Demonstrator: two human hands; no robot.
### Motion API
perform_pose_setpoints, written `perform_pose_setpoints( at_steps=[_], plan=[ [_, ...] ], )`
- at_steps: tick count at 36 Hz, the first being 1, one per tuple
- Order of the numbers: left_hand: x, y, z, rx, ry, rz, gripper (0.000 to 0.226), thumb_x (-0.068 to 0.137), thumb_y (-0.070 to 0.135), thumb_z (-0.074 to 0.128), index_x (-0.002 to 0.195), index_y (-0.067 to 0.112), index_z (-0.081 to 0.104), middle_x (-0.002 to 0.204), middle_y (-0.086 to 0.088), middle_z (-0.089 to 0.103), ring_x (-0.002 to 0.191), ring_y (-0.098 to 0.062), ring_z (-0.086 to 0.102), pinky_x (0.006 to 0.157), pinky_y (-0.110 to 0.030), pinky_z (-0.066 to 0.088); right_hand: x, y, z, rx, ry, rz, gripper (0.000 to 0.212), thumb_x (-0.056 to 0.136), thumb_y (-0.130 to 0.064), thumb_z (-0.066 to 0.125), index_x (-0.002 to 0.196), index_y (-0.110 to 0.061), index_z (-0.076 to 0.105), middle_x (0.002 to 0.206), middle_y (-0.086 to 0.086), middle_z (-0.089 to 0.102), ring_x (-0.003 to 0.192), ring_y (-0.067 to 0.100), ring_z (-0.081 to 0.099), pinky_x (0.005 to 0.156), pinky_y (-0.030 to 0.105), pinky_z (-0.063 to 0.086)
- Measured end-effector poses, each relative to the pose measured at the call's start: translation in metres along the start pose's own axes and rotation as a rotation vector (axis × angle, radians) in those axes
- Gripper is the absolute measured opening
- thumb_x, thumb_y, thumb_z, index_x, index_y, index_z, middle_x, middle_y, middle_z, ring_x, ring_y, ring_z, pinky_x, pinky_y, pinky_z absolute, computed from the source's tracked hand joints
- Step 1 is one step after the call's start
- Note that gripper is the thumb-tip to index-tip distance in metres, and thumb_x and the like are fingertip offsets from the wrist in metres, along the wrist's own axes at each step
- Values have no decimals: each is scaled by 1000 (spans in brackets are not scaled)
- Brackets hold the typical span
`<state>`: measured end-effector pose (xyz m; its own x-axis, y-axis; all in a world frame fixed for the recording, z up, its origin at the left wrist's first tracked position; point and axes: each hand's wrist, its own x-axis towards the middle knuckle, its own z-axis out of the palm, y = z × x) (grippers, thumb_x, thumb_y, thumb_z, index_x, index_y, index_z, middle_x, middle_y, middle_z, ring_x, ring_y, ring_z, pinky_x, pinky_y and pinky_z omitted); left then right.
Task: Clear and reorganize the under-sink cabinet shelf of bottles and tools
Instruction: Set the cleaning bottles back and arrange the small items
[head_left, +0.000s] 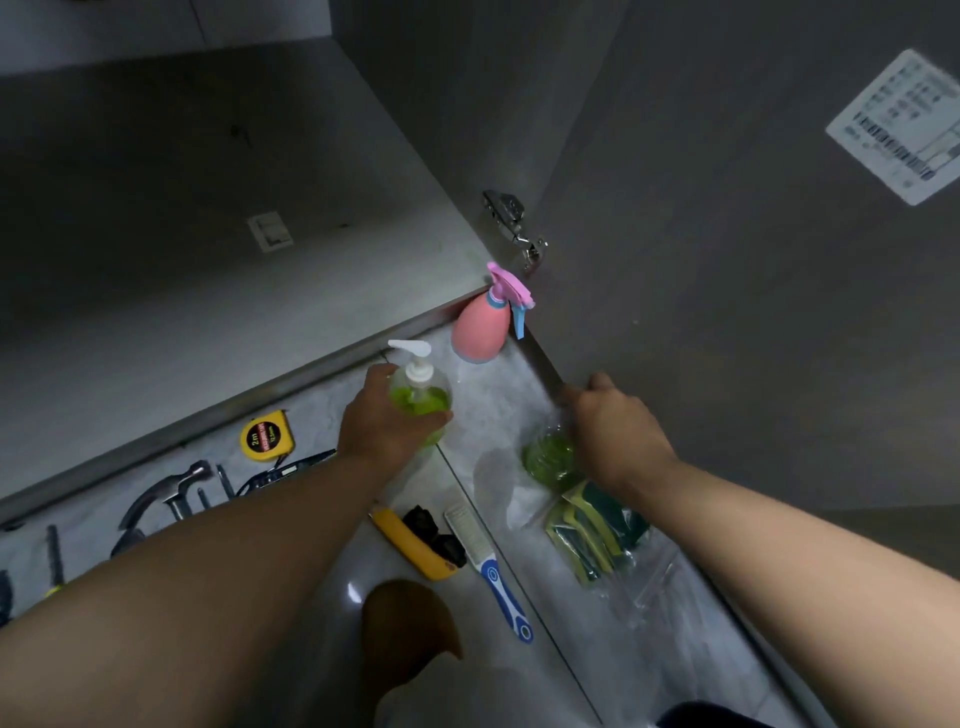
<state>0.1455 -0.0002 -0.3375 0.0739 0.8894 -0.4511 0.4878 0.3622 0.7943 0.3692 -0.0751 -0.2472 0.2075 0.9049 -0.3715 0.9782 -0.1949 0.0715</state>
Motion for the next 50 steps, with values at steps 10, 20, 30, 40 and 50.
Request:
perform_pose_setpoints(
  at_steps=[10,20,30,40,50],
  plan=[
    [47,14,14,-38,11,-34,75,69,30,91,135,23,56,133,2,62,120,-21,59,95,-26,45,56,-19,5,201,302,-5,35,89,-2,55,116,-20,64,100,9,46,71,41,61,68,40,52],
    [75,26,35,-150,-1,-129,65,80,27,80,138,25,49,128,-9,65,113,-34,66,96,-48,55,44,-35,27,501,433,70,72,87,3,53,146,-35,35,126,5,35,68,29,54,63,36,47],
    [50,35,36,-367,-138,-21,54,71,24,66,81,76,57,76,31,68,88,-12,65,89,-47,58,21,-58,75,938,467,58,75,89,-6,58,147,-46,32,130,-1,31,100,13,60,86,26,54],
    [43,36,27,-406,-199,-75,54,74,15,69,80,68,65,94,10,71,102,-18,67,92,-43,57,59,-49,104,726,-21,153,61,92,-17,57,150,-25,41,141,18,43,136,33,38,113,40,36],
    [34,31,21,-452,-272,-183,54,95,-3,51,142,23,52,124,-1,61,108,-14,60,92,-32,55,44,-43,111,782,-102,211,64,92,-13,54,152,-20,35,155,10,33,144,29,29,117,40,31]
  ],
)
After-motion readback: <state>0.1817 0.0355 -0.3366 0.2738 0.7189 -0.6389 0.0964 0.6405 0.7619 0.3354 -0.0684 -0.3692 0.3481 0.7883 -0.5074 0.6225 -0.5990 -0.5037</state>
